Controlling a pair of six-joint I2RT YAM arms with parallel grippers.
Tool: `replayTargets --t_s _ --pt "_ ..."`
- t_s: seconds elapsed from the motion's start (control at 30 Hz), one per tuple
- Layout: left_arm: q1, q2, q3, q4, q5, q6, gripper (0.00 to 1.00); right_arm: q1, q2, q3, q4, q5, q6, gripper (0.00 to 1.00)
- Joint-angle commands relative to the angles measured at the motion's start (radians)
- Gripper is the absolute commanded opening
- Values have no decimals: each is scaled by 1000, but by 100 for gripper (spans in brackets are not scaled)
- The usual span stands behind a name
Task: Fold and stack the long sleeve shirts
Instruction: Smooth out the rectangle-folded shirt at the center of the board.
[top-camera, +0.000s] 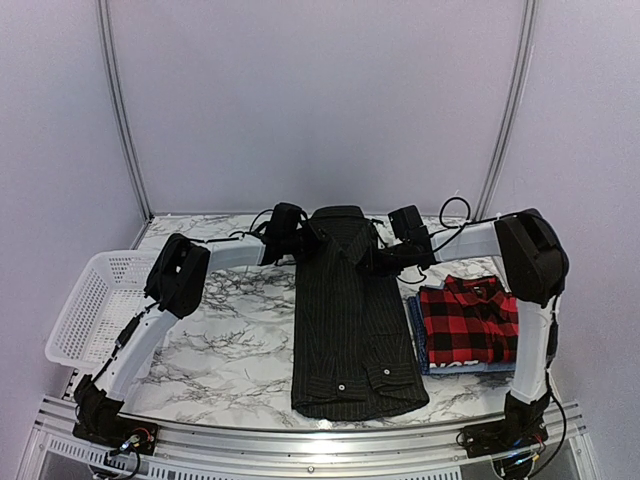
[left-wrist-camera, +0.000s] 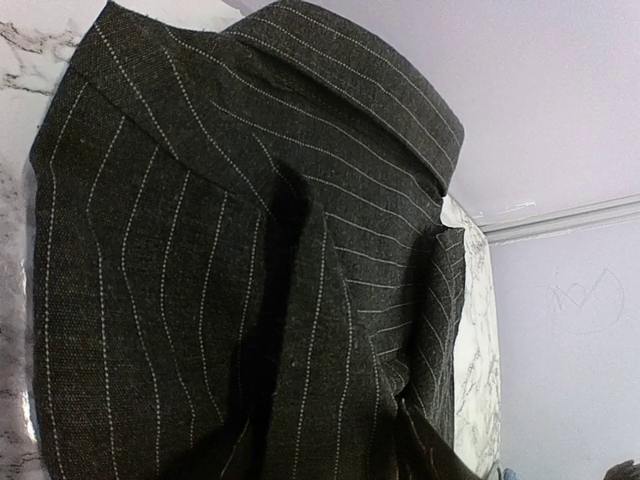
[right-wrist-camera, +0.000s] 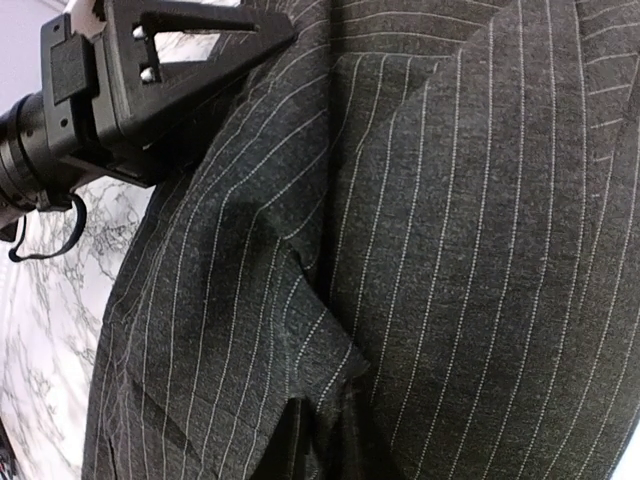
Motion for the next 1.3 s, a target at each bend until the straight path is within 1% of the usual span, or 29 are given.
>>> replayTargets --t_s 0.0,0.03,0.07,0.4,0.6,0.73,0.8,0.87,0.97,1.03,1.13,1.27 --pt "8 38 28 -5 -4 -16 46 -4 -18 13 3 -13 8 4" --pt "9 38 28 -9 -6 -16 46 -3 -22 10 4 -15 9 0" --pt "11 38 28 -14 -7 -17 46 -4 -27 8 0 -15 10 0" --pt "26 31 29 -42 -19 -25 42 -3 -114 -64 -35 67 28 0" --pt "36 25 31 -38 -11 -24 42 -4 -97 -68 -43 74 34 0" --pt "40 18 47 -52 3 -11 42 -7 -90 -59 -62 116 35 1" --pt "42 9 60 -54 18 -2 43 -9 -87 -40 -86 127 27 7" --pt "42 -7 71 -51 36 12 44 -9 -96 -27 -100 147 18 19" --pt "42 -45 90 -46 66 35 48 -9 -124 -1 -128 189 -9 32" --pt "43 -86 89 -48 80 56 51 -6 -142 15 -138 200 -22 35" --pt "43 -159 68 -68 89 95 52 9 -160 31 -121 199 -40 33" --pt "50 -292 -60 -76 91 133 52 41 -112 102 -113 155 -71 23"
